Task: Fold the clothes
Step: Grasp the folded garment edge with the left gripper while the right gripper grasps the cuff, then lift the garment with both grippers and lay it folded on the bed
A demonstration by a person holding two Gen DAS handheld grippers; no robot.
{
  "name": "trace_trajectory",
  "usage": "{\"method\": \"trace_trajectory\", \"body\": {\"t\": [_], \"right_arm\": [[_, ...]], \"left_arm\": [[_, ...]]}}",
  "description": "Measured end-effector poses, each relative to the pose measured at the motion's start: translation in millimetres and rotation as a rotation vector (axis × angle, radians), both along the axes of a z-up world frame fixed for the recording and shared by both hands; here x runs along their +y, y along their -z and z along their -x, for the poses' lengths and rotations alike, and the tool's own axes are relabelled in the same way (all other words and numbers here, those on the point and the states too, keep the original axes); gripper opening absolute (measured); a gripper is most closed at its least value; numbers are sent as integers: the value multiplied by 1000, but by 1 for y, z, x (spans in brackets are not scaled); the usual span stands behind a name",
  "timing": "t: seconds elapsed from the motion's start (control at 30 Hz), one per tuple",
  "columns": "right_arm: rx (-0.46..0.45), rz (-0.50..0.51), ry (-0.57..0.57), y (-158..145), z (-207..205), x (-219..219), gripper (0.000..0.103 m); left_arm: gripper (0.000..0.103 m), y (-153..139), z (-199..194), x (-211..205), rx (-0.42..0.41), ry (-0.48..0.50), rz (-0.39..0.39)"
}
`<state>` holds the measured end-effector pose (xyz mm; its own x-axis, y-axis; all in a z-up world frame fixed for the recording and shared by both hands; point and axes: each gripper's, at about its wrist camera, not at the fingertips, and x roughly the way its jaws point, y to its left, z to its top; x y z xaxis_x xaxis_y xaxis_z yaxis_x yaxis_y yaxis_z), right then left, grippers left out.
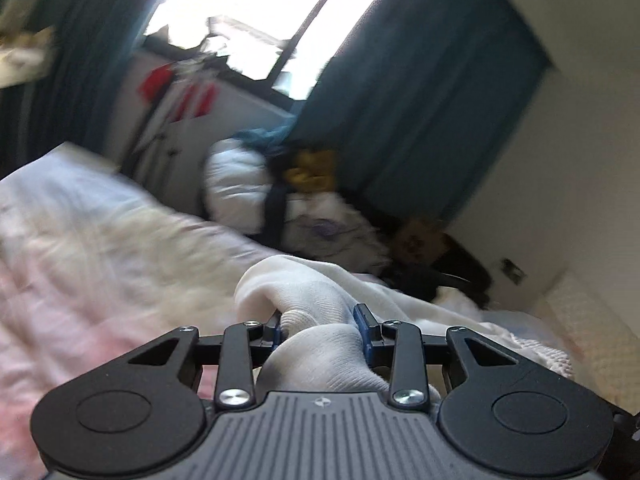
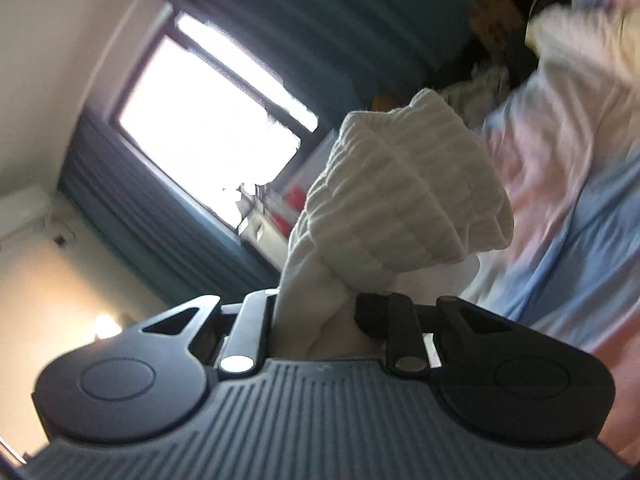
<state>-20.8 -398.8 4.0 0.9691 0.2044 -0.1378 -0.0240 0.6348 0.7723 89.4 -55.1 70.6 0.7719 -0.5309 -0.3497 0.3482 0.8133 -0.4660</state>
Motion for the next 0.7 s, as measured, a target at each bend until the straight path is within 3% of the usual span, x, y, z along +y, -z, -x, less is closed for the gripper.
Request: {"method": "trace_trajectory", "body": {"t": [0.13,0.37,0.57,0.7], "right_arm": [[-12,39,114,-17,36,-74,25],[19,123,382,-10,113,-199,25],[81,123,564,60,156,-267,25],[251,60,579,127,156,-281,24]], "left_arm": [[36,-9,-6,-97,-15,123,6],[36,40,-11,-299,20,382,17],[36,128,-9,-419,107,574,-25],[36,199,-18,-450,214,624,-118]]}}
